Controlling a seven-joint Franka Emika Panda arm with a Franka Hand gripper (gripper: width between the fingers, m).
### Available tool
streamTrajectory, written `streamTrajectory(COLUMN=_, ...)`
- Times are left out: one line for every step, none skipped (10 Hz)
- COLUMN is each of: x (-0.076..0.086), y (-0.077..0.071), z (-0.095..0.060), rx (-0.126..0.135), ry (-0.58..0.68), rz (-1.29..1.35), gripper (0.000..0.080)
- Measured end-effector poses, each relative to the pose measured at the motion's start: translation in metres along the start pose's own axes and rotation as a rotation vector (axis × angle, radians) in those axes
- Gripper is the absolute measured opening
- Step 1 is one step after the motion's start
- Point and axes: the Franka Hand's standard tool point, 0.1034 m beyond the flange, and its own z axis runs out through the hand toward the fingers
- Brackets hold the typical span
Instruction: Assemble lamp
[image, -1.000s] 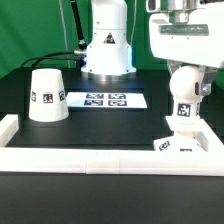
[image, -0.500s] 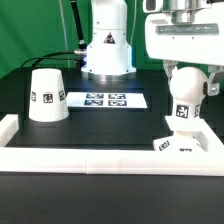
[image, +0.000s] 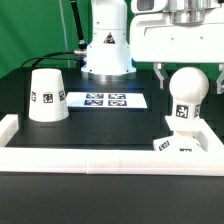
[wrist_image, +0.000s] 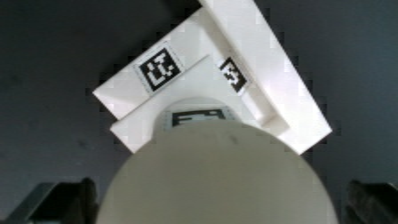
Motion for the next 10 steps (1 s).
streamTrajectory(x=0.0000, y=0.0000, z=0.0000, rx=0.000, ry=0.000, rz=-0.059, gripper=0.0699)
streamTrajectory(x=0.0000, y=0.0001, z=0.0001, rx=0.000, ry=0.000, rz=-0.101, gripper=0.0699)
streamTrajectory(x=0.0001, y=0.0007, z=0.0006, rx=-0.009, ry=0.003, rz=-0.220, gripper=0.0699)
streamTrajectory(x=-0.0007, y=0.0004, z=0.0020, rx=-0.031, ry=0.008, rz=-0.337, gripper=0.0699)
streamTrajectory(x=-0.0015, y=-0.0018, z=0.0025, rx=-0.048, ry=0.012, rz=-0.426, gripper=0.0699)
streamTrajectory(x=-0.0011, y=-0.0014, z=0.0024, rx=-0.054, ry=0.009, rz=-0.530, gripper=0.0699)
streamTrajectory(x=0.0000, y=-0.0009, z=0.0017, rx=-0.056, ry=0.005, rz=-0.618, gripper=0.0699)
streamTrajectory(x=0.0014, y=0.0005, z=0.0011, rx=-0.059, ry=-0.004, rz=-0.691, gripper=0.0699)
streamTrajectory(x=0.0028, y=0.0013, z=0.0004, rx=-0.059, ry=-0.007, rz=-0.772, gripper=0.0699)
streamTrajectory(x=0.0034, y=0.0020, z=0.0003, rx=-0.059, ry=-0.009, rz=-0.827, gripper=0.0699)
